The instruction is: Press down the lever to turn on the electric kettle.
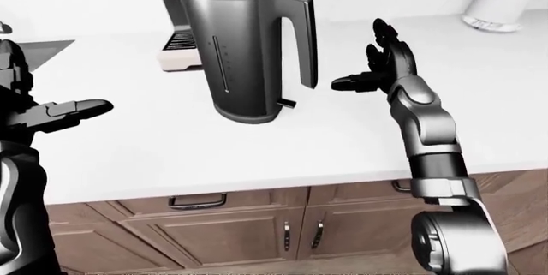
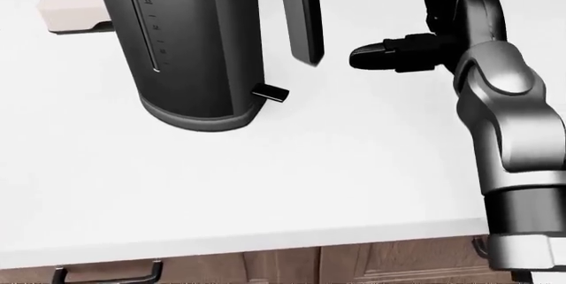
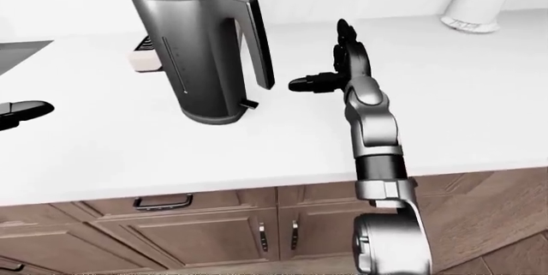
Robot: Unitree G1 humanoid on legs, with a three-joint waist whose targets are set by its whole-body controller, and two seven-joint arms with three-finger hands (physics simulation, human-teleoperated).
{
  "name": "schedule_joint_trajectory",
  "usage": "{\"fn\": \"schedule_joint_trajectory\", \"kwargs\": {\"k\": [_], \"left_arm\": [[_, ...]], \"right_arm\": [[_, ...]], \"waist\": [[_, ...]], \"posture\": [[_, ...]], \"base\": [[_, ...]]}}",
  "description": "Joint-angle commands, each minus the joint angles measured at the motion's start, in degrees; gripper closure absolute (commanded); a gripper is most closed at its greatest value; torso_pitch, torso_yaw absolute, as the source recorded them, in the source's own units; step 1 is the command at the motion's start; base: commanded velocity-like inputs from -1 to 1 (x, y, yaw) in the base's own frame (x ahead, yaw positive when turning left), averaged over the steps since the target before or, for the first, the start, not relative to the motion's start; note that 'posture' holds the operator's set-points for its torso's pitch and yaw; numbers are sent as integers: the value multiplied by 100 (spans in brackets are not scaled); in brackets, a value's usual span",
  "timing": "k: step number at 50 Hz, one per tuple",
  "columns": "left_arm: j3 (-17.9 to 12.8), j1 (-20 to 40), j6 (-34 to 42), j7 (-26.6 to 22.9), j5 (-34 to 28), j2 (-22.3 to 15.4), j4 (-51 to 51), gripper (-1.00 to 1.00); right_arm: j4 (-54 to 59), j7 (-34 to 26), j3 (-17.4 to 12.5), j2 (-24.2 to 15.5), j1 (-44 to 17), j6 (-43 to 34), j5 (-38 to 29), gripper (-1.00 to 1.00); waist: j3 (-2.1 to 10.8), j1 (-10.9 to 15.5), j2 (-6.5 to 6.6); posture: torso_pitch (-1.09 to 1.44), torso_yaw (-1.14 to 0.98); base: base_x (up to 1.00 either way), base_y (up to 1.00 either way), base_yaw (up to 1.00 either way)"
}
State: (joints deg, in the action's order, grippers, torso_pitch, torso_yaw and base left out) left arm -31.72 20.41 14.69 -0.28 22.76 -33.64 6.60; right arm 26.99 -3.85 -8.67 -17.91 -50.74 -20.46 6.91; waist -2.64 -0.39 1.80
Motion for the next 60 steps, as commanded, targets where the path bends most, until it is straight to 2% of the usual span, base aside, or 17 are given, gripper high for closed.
{"fn": "schedule_joint_trajectory", "kwargs": {"k": [1,21,60], "left_arm": [[-80,133,-150,9,6,-127,184,-100],[-86,147,-132,24,30,-147,170,-100],[-89,163,-149,24,37,-179,107,-100]], "right_arm": [[-158,5,-43,-58,-239,260,-26,-100],[795,129,83,198,-463,917,-171,-100],[1692,300,271,629,-877,1360,-315,-100]], "waist": [[148,-4,28],[184,4,57],[212,-11,103]], "posture": [[0,0],[0,0],[0,0]], "base": [[0,0,0],[0,0,0],[0,0,0]]}}
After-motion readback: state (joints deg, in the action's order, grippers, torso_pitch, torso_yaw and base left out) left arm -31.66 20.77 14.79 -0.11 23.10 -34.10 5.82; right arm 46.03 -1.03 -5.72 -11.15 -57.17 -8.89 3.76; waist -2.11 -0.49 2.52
